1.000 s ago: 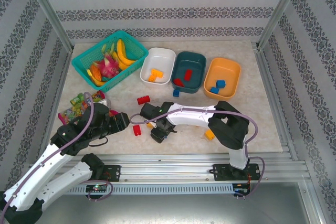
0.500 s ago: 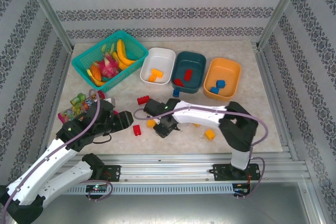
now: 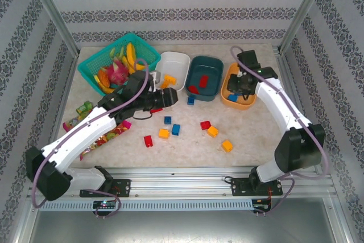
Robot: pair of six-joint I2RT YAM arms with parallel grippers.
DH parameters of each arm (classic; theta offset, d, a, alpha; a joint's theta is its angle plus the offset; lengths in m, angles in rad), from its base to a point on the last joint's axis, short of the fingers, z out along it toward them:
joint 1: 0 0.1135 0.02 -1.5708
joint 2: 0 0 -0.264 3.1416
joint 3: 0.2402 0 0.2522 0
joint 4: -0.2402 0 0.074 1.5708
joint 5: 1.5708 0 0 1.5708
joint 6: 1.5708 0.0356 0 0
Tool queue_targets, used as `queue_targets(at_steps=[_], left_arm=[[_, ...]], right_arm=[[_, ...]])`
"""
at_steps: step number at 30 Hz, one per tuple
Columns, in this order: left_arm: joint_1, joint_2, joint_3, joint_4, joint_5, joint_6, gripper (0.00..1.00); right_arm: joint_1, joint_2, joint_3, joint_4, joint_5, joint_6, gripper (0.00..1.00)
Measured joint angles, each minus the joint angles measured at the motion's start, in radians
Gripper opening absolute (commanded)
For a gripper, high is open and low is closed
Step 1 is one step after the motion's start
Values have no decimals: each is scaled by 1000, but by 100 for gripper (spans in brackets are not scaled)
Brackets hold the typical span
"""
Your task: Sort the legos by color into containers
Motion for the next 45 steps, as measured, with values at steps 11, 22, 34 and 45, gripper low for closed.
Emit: queue_targets(at_steps=[11,22,34,45], left_arm=[[-40,208,139,60,30,18,70],[-43,215,139,59,29,18,70],[-43,203,139,16,-16,18,70],[-16,83,136,-146,-163,25,70]], right_arm=[[-140,343,171,-35,25,31,26],[-140,404,185,-84,75,78,44],[-110,409,201,-119,76,109,62],[82,0,171,26,58,101,61]])
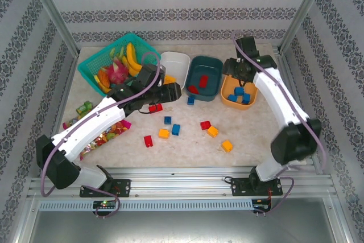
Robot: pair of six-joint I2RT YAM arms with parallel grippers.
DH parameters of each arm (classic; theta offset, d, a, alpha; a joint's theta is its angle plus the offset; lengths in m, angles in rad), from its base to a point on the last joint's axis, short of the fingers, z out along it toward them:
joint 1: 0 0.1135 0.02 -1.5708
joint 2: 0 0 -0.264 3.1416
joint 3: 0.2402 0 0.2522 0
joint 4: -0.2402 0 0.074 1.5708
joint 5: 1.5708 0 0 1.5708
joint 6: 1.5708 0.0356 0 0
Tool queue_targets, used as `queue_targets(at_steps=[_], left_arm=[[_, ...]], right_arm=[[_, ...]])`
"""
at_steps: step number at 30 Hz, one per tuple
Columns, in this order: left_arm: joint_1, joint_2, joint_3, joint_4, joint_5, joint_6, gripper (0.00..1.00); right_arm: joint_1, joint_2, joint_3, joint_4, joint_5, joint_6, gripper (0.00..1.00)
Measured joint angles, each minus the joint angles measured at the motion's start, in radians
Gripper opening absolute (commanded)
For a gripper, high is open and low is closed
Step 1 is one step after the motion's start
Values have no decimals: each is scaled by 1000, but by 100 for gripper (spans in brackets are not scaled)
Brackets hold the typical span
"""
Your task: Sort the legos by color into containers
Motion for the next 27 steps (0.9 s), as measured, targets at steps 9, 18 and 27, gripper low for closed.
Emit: queue_targets(at_steps=[9,18,27], left_arm=[[88,-72,-121,-79,-11,12,69],[77,-39,-225,-89,60,27,66],[-44,174,-246,-129,84,150,66]], right_arm=[[278,-466,-570,282,-126,37,63],[383,-607,-819,307,-228,90,71],[383,-611,-876,305,-352,110,77]])
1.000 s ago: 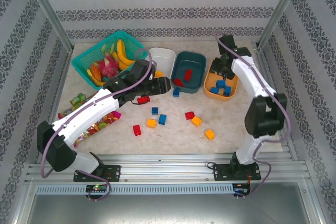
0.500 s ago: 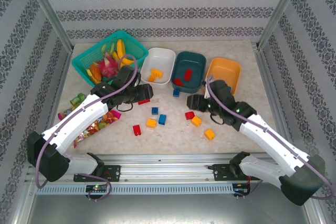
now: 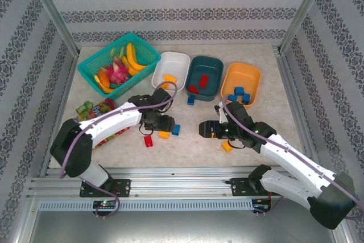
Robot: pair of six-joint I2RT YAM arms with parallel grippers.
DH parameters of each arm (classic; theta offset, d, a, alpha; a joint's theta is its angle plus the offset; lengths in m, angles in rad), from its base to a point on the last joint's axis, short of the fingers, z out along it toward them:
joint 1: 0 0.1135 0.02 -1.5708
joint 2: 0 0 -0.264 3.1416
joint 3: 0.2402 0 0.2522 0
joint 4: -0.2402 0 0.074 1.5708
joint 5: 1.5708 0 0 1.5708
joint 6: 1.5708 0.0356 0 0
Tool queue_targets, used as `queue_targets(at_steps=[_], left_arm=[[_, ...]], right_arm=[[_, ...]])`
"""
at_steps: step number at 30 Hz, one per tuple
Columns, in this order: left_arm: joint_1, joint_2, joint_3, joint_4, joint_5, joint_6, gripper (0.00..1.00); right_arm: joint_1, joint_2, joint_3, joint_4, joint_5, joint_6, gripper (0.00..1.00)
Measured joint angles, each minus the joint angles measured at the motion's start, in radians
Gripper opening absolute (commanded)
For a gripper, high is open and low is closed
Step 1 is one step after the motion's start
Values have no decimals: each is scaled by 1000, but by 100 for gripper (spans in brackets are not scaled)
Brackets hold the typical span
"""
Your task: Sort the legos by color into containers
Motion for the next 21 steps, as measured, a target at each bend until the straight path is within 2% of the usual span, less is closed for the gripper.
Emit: queue_targets(at_steps=[7,12,19,21], left_arm=[[-32,72,0,-5,-8,27,68],[-47,132,6,-5,-34,35,66],[-48,186,8,-1,-61,52,48],[-48,188,7,3,-64,54,46]], right_arm=[[0,-13,-19,-5,-11,21,78],[0,-13,-19,-5,-12,26,78],[0,-10,-19,-5,-12,29,78],[0,-6,-19,-5,-11,29,78]])
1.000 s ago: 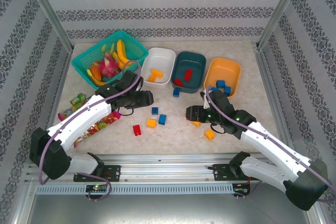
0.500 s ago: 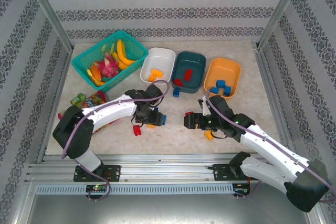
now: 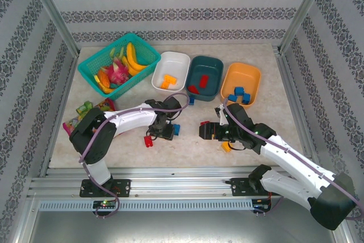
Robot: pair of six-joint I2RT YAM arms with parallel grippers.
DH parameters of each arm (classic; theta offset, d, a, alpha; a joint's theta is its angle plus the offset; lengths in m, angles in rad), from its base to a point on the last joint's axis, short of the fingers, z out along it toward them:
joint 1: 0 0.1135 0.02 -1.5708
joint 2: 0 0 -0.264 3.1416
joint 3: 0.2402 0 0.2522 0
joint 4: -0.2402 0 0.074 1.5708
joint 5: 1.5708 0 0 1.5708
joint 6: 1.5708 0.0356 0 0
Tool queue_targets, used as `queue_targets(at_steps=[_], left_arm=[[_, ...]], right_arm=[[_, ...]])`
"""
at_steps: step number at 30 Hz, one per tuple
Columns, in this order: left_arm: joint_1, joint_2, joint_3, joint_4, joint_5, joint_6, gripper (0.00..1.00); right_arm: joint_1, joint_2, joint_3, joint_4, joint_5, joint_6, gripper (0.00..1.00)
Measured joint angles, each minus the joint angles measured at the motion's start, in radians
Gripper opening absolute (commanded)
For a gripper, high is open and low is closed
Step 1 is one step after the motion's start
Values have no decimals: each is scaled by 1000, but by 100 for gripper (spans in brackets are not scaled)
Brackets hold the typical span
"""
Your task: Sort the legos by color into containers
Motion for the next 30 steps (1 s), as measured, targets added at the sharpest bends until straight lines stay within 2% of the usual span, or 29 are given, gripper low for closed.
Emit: queue_targets(at_steps=[2,5,10,14,19,22,26,30], left_arm=[[0,0,2,1,-2,1,40],[-1,6,11,7,-16,6,36],[-1,-3,14,-1,-57,6,35],[0,-63,60,-68,-93,6,35],[48,-103,259,-118,-98,12,35],[124,-78,385,-121,-89,24,35],[211,45,572,-121,-76,47,35],[259,225,763,-122,-39,77,35]], right_arm=[[0,7,0,2,0,0,78],[0,19,0,3,-1,0,77],[0,33,19,2,-5,0,77],[0,34,68,9,1,8,76],[-1,23,93,140,48,73,77],[-7,24,93,250,92,120,78],[-43,60,103,384,132,169,78],[-89,143,170,415,135,185,78]])
